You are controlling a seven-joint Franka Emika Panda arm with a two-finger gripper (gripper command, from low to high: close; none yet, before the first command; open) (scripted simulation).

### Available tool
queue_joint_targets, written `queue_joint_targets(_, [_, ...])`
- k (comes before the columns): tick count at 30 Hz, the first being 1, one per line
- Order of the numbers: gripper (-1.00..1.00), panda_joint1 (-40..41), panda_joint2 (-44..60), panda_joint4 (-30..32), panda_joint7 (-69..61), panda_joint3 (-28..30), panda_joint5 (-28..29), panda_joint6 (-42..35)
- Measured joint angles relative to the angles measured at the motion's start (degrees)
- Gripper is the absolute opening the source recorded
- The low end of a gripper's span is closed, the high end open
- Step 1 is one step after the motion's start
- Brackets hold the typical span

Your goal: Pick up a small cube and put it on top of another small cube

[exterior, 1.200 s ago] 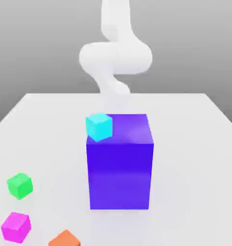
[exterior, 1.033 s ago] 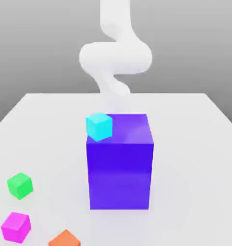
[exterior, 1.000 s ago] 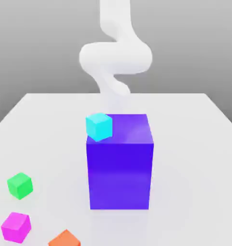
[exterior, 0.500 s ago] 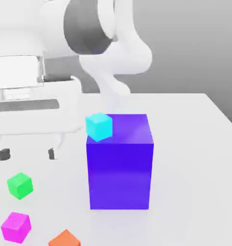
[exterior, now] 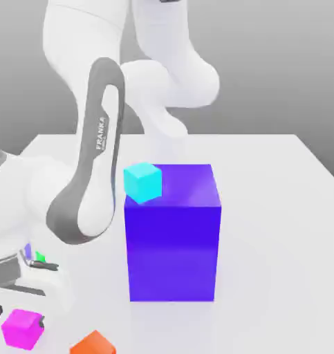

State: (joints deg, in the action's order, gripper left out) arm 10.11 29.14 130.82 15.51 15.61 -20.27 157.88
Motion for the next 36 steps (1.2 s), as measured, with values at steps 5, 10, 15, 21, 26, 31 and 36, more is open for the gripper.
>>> queue_joint_targets(5, [-1.00,0.27,0.48,-0.11,-0.18,-0.30,-0.22,0.31])
queue_joint_targets(10, [-1.00,-2.90,-8.51,2.82,2.14,4.77,5.86,-5.39])
queue_joint_targets(15, [-1.00,-1.41,-17.86,9.68,-6.58,9.51,14.79,-6.26])
queue_joint_targets(21, [-1.00,3.47,-27.24,18.38,-22.34,12.82,20.53,-6.45])
queue_joint_targets(26, [-1.00,5.89,-26.73,20.84,-30.97,11.24,17.58,-3.84])
queue_joint_targets(31, [-1.00,7.11,-21.12,20.51,-35.98,8.34,10.93,0.82])
queue_joint_targets(36, [1.00,8.93,-17.47,20.39,-39.09,5.72,6.60,3.74])
